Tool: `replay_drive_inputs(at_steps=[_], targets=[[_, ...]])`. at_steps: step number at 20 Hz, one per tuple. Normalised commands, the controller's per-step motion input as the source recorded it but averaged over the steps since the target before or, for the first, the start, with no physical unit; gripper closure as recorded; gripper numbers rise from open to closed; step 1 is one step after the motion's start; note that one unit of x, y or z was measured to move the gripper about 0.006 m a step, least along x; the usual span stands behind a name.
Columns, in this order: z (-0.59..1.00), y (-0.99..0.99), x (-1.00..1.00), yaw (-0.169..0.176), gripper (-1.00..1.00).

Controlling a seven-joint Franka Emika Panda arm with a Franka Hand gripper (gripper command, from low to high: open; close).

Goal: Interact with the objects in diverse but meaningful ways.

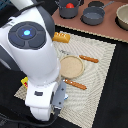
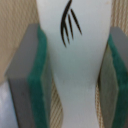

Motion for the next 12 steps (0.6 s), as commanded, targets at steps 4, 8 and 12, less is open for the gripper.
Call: replay_drive_inputs(at_steps=[4, 8, 12], targets=[[0.77, 0.90, -0.16, 0.000, 1.00], [0.34, 0.95, -0.11, 0.000, 1.00], [0.03, 0.95, -0.03, 0.000, 1.00]])
